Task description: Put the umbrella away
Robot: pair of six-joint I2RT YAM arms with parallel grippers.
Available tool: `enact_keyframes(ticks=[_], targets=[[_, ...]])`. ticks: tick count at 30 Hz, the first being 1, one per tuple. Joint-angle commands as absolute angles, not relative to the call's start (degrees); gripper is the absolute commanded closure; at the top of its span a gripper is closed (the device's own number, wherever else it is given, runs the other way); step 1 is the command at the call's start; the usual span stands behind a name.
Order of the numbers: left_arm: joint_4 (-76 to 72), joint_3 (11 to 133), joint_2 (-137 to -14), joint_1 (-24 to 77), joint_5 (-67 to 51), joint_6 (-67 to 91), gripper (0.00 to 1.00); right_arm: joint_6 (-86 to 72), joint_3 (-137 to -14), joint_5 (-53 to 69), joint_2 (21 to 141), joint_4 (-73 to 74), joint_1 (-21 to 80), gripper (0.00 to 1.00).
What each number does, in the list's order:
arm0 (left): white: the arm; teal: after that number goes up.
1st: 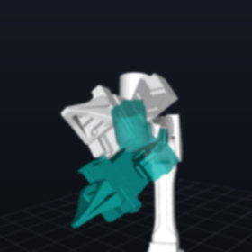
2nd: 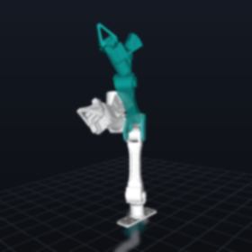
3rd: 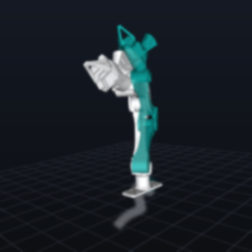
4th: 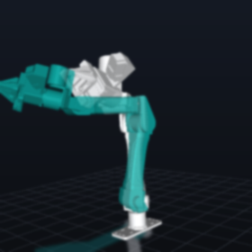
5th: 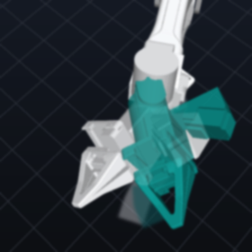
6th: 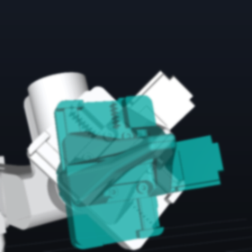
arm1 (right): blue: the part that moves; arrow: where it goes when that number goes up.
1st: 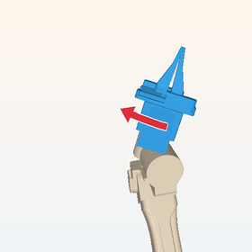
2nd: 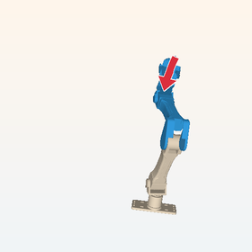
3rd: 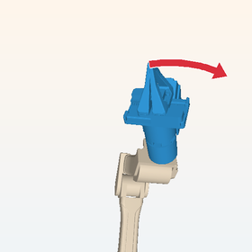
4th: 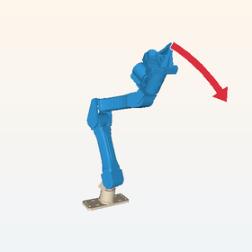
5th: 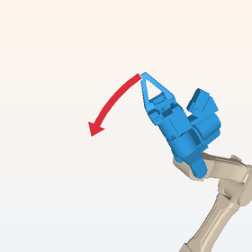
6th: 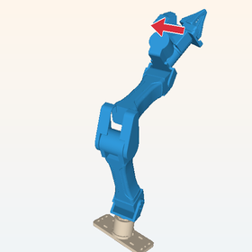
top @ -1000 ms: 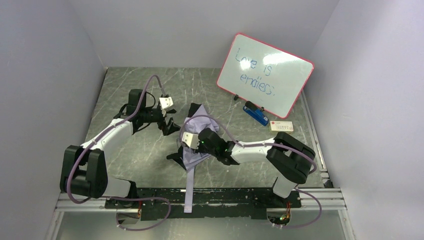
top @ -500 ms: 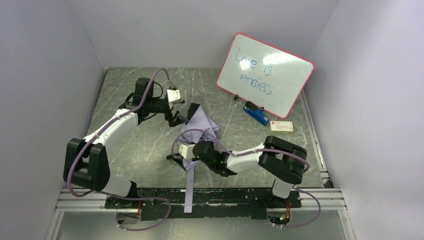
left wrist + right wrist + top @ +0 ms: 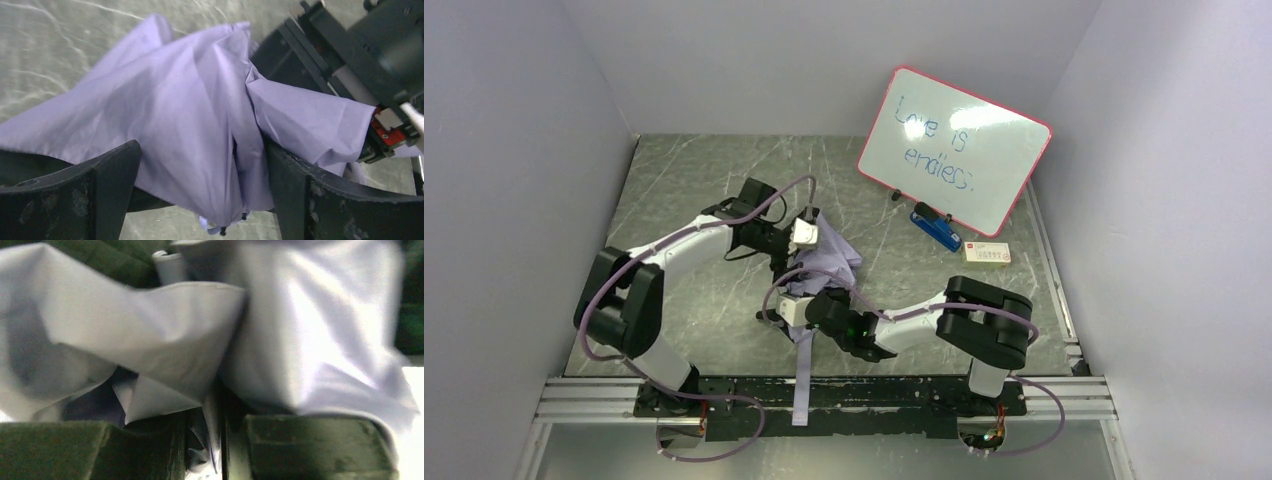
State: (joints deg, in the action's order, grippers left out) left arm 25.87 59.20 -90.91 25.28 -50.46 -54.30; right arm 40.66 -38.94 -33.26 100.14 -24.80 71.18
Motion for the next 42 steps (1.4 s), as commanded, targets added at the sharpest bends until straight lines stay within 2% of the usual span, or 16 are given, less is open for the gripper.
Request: enact_keyframes(ticks=[1, 8, 18, 23, 27, 29, 31, 33, 36, 38, 42], targets=[[34.81, 60.34, -94.54, 27.29, -47.36, -65.38, 0.02, 38.94, -36.44, -27.99, 101.7, -18.15, 73.09, 1.0], [37.42, 59.41, -97.08, 28.91, -42.23, -68.9, 0.02, 38.99, -35.68, -28.84, 100.49, -19.33, 73.74, 1.0], [30.41, 54.7, -97.71, 34.52, -37.73, -62.5, 0.03, 38.25, -35.84, -30.09, 99.0, -21.26, 74.0, 1.0], [29.66, 53.49, -98.31, 35.6, -35.1, -62.48, 0.26, 38.3, -36.25, -31.16, 97.62, -22.1, 74.18, 1.0], [29.04, 52.57, -98.97, 36.86, -30.99, -63.11, 0.53, 38.13, -36.58, -31.25, 95.66, -22.98, 74.21, 0.99], [29.53, 52.71, -99.91, 37.08, -29.14, -63.37, 0.71, 38.01, -36.16, -31.53, 94.15, -23.91, 74.56, 0.9], [29.94, 52.82, -100.8, 37.09, -27.49, -63.1, 0.84, 37.33, -35.4, -31.64, 92.4, -24.57, 74.81, 0.77], [29.49, 52.58, -101.36, 37.02, -26.36, -62.66, 0.9, 36.24, -34.62, -31.66, 90.62, -24.8, 75.26, 0.57], [27.47, 52.21, -101.14, 36.41, -25.65, -61.43, 0.94, 34.52, -32.84, -32.14, 87.73, -25.35, 76.17, 0.37], [26.68, 52.69, -101.23, 35.58, -26.07, -60.5, 0.95, 33.0, -32.3, -32.23, 86.38, -24.21, 76.55, 0.33], [26.56, 54.84, -102.3, 33.58, -25.98, -59.89, 0.95, 30.44, -31.2, -34.26, 84.03, -22.19, 77.43, 0.31]])
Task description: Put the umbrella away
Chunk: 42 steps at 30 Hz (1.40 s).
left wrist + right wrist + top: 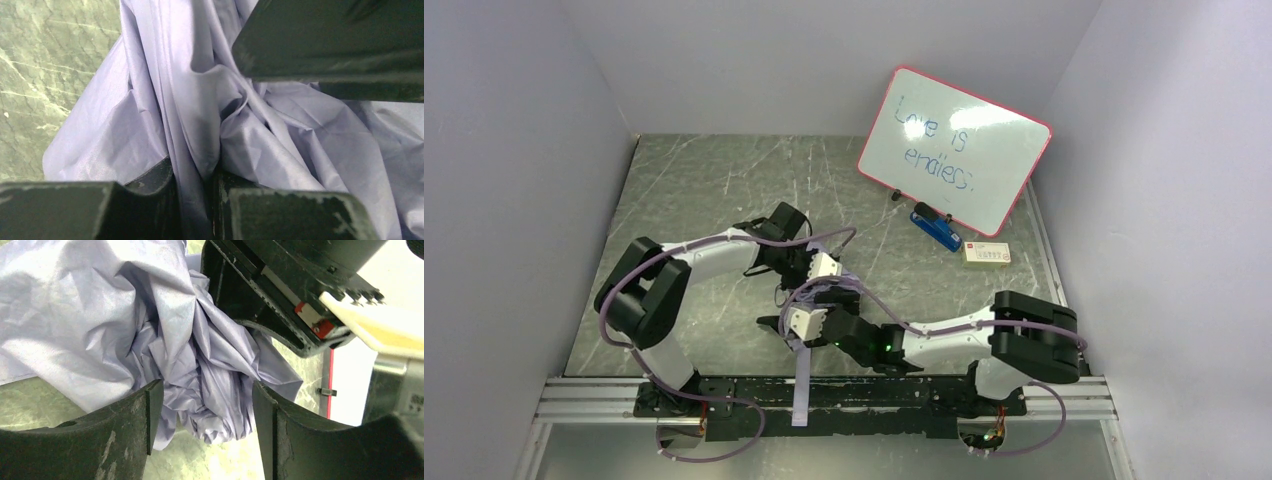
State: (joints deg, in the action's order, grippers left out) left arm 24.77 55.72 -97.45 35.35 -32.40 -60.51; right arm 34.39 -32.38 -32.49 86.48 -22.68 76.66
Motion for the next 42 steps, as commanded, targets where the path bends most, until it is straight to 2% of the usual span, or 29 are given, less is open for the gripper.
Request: enact_keyframes(ticks=[1, 8, 13, 17, 19, 21, 24, 28, 31, 35, 42], targets=[[26.75, 55.35, -102.46, 33.01, -25.81, -60.04, 0.95, 29.84, -30.94, -34.91, 83.28, -21.66, 77.67, 0.31], [25.61, 56.78, -100.63, 28.67, -25.64, -60.38, 0.95, 20.18, -29.65, -36.71, 70.94, -15.5, 78.44, 0.31], [21.29, 55.71, -98.02, 26.85, -24.86, -58.74, 0.95, 5.26, -26.12, -39.04, 59.71, -19.08, 78.41, 0.29], [15.22, 53.74, -95.9, 26.71, -22.0, -57.13, 0.95, -7.24, -23.61, -45.47, 56.01, -20.6, 77.75, 0.26], [12.03, 52.64, -94.55, 26.72, -20.87, -56.64, 0.95, -15.68, -26.09, -44.0, 56.55, -12.43, 74.21, 0.23], [9.16, 51.25, -92.74, 26.72, -20.09, -56.15, 0.95, -21.86, -29.37, -34.32, 57.79, -4.39, 66.27, 0.22], [4.72, 48.89, -89.9, 26.8, -18.0, -55.63, 0.95, -25.64, -30.24, -22.17, 58.81, -2.34, 57.16, 0.22], [0.56, 46.83, -87.82, 27.04, -14.09, -54.38, 0.95, -32.82, -32.75, -18.71, 62.22, 2.06, 52.31, 0.22], [-2.2, 45.14, -86.88, 27.16, -11.83, -54.25, 0.95, -40.61, -34.51, -15.54, 66.08, 4.12, 52.01, 0.24], [-4.74, 43.68, -87.04, 27.16, -8.0, -53.15, 0.95, -51.59, -32.55, -9.44, 71.06, -2.71, 53.46, 0.28], [-5.34, 42.77, -87.03, 27.16, -2.4, -49.17, 0.95, -49.52, -36.89, -19.07, 81.81, -5.76, 65.29, 0.27]])
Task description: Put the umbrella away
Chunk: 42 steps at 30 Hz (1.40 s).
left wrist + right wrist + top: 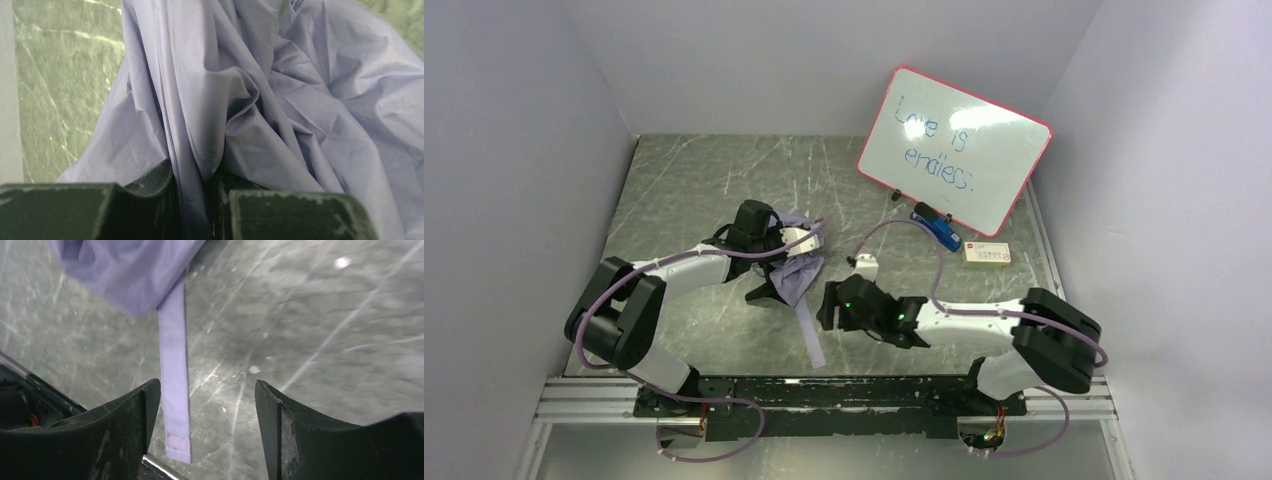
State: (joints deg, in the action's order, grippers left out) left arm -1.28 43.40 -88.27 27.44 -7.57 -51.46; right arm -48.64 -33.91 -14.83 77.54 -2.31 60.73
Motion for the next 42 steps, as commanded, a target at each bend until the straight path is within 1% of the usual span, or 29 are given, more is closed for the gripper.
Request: enact_keyframes(ticks=[1, 5, 8, 12, 17, 23, 26, 30, 33, 35, 40, 42], targets=[[-5.4, 42.41, -86.83, 27.16, -2.05, -49.09, 0.95, -47.05, -36.9, -20.18, 82.99, -7.49, 66.81, 0.27], [-5.49, 41.38, -86.48, 27.16, -1.11, -48.43, 0.95, -38.71, -37.64, -26.91, 87.22, -10.87, 73.81, 0.26], [-5.12, 41.29, -86.48, 27.13, -1.2, -47.93, 0.95, -35.1, -39.19, -28.13, 90.87, -10.61, 76.29, 0.23], [-4.63, 41.55, -86.18, 27.15, -1.48, -47.51, 0.95, -34.42, -43.83, -29.84, 95.93, -3.75, 77.64, 0.22], [-3.91, 42.04, -86.04, 27.15, -1.83, -47.63, 0.95, -37.7, -47.98, -32.07, 98.8, 7.34, 78.21, 0.25], [-2.68, 43.27, -86.13, 27.15, -2.26, -47.72, 0.95, -41.01, -49.19, -27.71, 99.95, 15.46, 78.4, 0.41], [-2.55, 43.5, -86.22, 27.16, -2.45, -47.68, 0.95, -40.98, -51.0, -27.44, 102.77, 19.31, 78.53, 0.45], [-2.46, 43.68, -86.55, 27.11, -2.55, -47.64, 0.95, -39.83, -52.57, -25.85, 105.34, 19.73, 78.67, 0.48], [-2.4, 43.68, -86.66, 27.16, -2.63, -47.55, 0.95, -40.57, -52.91, -25.06, 106.77, 20.17, 78.6, 0.56], [-2.37, 43.68, -86.66, 27.16, -2.64, -47.71, 0.95, -41.27, -52.55, -24.94, 107.13, 20.64, 78.45, 0.59], [-2.2, 43.68, -86.9, 27.16, -2.94, -47.9, 0.95, -43.4, -50.11, -23.63, 107.12, 20.62, 77.48, 0.74], [-2.22, 43.73, -87.03, 27.16, -3.03, -47.99, 0.95, -44.45, -49.84, -24.36, 107.58, 21.73, 76.96, 0.83]])
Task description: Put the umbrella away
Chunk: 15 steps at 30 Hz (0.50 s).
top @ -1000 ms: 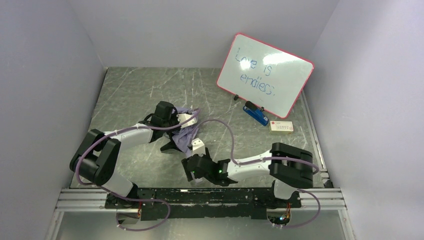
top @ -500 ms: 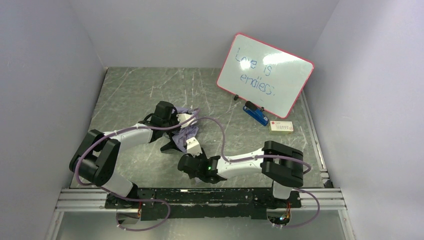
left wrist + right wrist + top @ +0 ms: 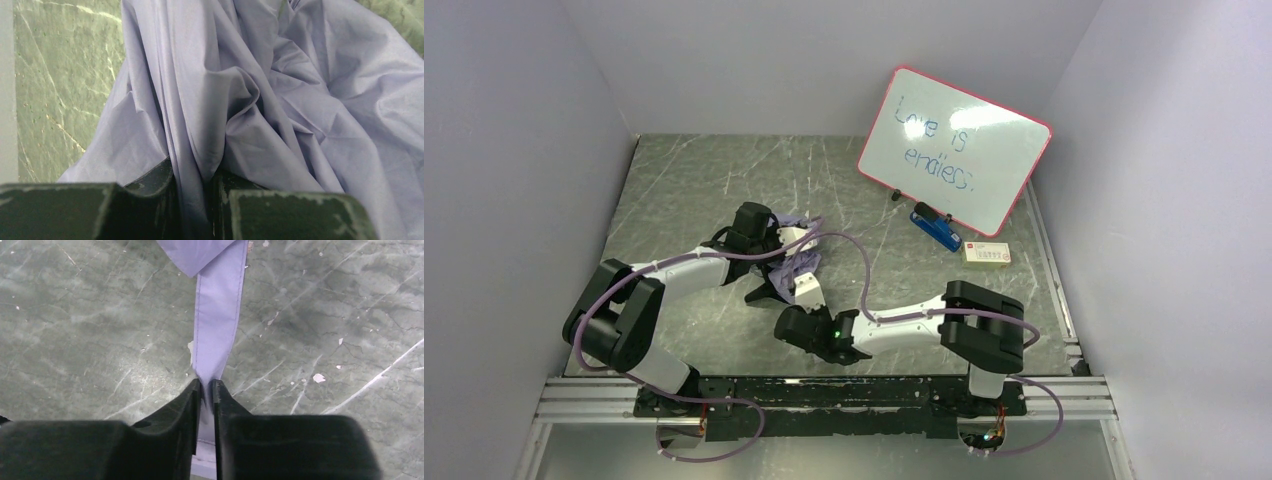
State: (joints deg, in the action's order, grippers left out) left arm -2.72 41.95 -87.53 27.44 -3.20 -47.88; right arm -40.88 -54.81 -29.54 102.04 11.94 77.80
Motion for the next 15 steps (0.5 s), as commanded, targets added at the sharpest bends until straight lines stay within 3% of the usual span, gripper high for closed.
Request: enact_keyframes(ticks=[1, 4, 15], targets=[[-2.2, 43.76, -87.13, 27.16, -3.07, -47.91, 0.95, -45.07, -49.9, -24.89, 107.89, 22.63, 76.65, 0.88], [-2.31, 43.77, -87.18, 27.15, -2.95, -47.9, 0.95, -46.98, -50.17, -26.73, 108.6, 25.81, 75.96, 1.0], [-1.77, 46.6, -88.88, 24.16, -4.19, -45.22, 0.95, -57.92, -42.83, -26.22, 100.76, 35.51, 75.17, 1.0]])
